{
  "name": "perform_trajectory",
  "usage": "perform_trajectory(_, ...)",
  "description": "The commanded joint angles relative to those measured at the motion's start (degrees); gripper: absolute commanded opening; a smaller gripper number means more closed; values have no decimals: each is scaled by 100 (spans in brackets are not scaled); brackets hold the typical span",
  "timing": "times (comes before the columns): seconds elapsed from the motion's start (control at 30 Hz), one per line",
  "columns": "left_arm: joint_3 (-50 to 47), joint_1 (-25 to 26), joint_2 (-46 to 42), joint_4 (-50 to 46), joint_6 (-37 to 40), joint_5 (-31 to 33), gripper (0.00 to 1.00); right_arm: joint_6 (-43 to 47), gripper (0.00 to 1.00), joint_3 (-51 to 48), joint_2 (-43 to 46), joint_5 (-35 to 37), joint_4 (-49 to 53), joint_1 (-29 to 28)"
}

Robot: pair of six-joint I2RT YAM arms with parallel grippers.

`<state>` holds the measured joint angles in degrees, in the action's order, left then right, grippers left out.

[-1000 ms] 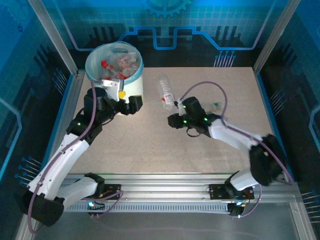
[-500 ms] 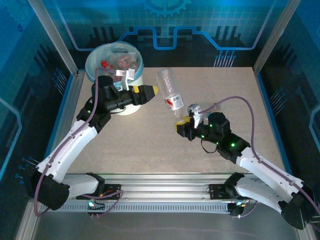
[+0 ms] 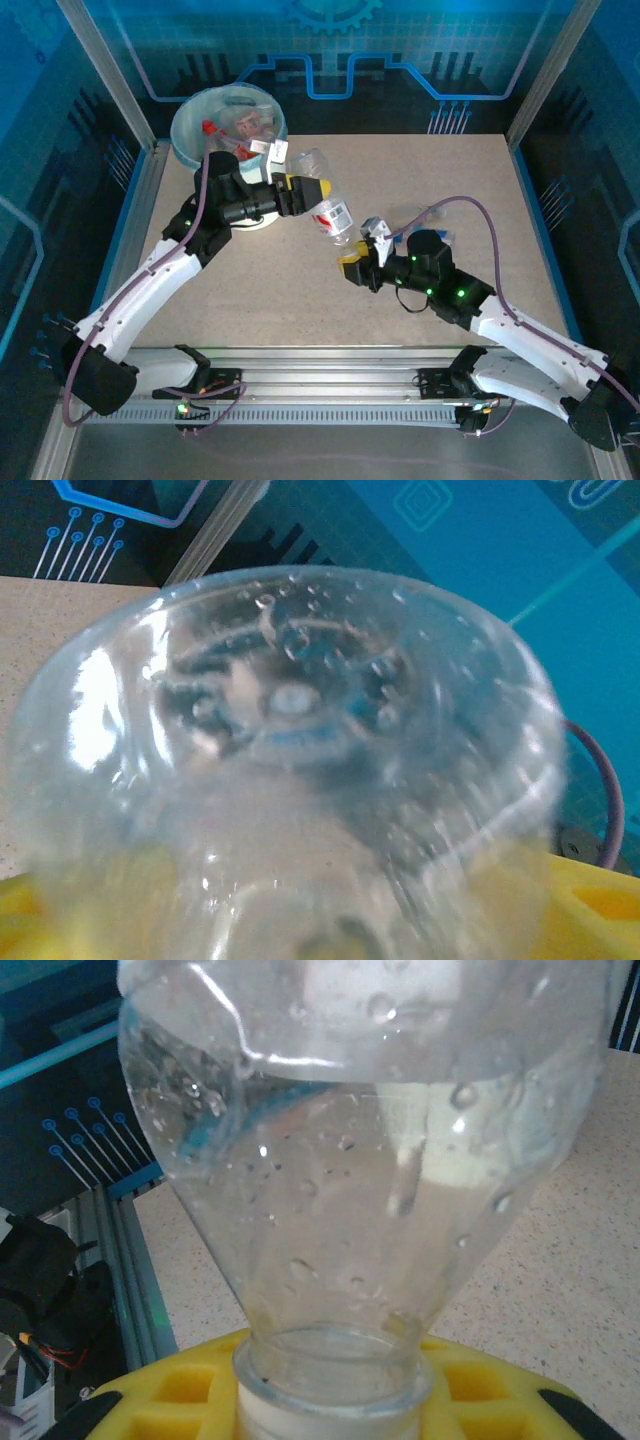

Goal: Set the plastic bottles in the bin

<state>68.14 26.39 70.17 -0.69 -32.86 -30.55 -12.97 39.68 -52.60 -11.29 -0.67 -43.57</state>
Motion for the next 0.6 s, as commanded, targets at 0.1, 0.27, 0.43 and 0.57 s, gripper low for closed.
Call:
perform_trajectory(0.1, 173, 24, -219, -184, 210, 577, 63, 223, 20, 262, -44, 102, -33, -133)
perform_trajectory(0.27, 304, 11, -430, -403, 253, 1016, 57, 133, 63, 552, -192, 483, 190, -180)
perform_trajectory(0.43, 1054, -114, -647, -1482, 947, 2491, 58, 200, 80, 847, -367, 748, 257, -195)
perform_trajectory(0.57, 1769, -754, -610, -1800, 1515, 3093, 59, 324, 82, 1036, -532, 936, 355, -193)
